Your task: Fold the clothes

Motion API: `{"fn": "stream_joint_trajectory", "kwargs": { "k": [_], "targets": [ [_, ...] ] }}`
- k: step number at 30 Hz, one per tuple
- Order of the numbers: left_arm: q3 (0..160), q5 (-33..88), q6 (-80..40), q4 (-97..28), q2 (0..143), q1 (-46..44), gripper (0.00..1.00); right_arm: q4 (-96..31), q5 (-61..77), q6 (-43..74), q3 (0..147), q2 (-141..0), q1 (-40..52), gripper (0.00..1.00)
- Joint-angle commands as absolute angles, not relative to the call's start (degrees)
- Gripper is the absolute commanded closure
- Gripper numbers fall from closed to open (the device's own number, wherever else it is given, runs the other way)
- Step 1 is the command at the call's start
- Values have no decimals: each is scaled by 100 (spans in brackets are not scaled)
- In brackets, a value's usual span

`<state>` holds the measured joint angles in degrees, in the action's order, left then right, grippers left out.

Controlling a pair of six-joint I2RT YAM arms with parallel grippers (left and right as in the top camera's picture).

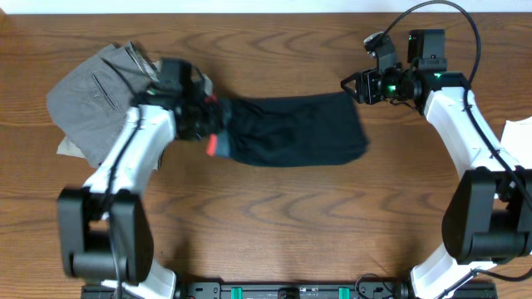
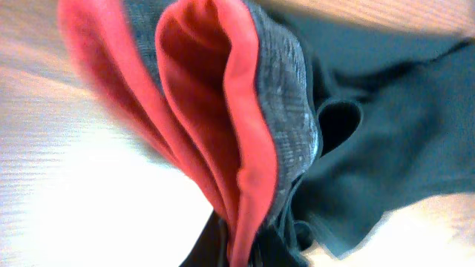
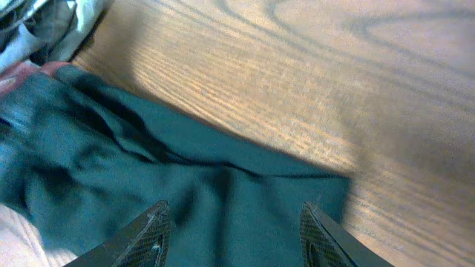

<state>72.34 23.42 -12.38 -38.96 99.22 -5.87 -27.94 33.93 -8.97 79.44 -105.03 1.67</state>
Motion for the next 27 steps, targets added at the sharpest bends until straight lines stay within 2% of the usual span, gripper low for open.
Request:
{"fn": "stream_joint_trajectory", "kwargs": {
  "k": [1,10,22,26,27],
  "targets": [
    [8394,1380,-405,-4718,9581,-598,94,-2742,3498,-816,7999,-10200,134,46],
    [8698,1385,-661,-5004,9896,-1435,94,-2722,3498,-814,7999,-10189,134,46],
    [8698,1389,-888,-4265,11037,-2685,94,-2770,3498,-816,7999,-10189,134,45],
    [8698,1387,-888,-3966,11163,-2956,88,-2768,3496,-816,7999,-10189,134,44],
    [8698,1385,-888,-3907,11170,-3015,83,-2768,3496,-816,7999,-10189,134,44]
  ]
}}
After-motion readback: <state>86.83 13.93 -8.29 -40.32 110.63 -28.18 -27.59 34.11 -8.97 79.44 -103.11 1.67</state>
